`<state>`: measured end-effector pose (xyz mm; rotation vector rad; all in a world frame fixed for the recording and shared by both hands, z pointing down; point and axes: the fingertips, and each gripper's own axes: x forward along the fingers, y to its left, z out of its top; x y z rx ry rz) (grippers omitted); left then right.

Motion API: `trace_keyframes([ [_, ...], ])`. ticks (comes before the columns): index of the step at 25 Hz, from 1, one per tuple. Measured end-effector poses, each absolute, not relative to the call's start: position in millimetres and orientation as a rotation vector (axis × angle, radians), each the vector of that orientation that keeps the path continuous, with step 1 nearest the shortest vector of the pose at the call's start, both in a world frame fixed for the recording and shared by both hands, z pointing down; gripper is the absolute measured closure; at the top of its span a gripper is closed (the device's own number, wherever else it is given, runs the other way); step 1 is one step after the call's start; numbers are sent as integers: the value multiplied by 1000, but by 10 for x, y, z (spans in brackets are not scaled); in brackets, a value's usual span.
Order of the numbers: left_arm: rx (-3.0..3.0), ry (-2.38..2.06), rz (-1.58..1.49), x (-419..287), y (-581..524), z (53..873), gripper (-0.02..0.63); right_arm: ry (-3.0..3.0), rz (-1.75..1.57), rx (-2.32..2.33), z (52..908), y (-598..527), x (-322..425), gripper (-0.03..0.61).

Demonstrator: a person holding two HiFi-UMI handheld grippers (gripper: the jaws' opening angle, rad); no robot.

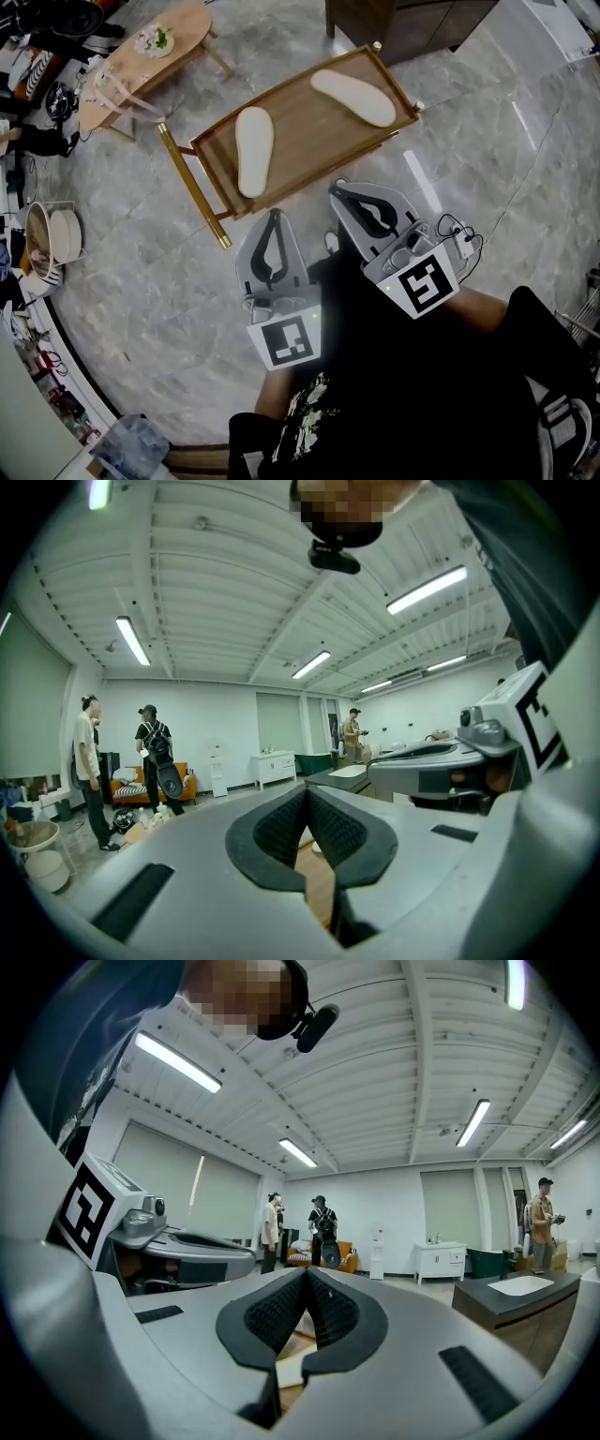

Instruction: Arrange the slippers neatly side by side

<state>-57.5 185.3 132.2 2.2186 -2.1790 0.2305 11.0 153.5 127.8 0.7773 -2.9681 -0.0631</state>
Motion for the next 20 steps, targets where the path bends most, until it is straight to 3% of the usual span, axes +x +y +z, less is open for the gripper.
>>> trace_keyframes([
  [20, 2194, -2212, 263, -694, 1341, 1342, 612, -2996, -64, 716, 1287, 1007, -43, 580],
])
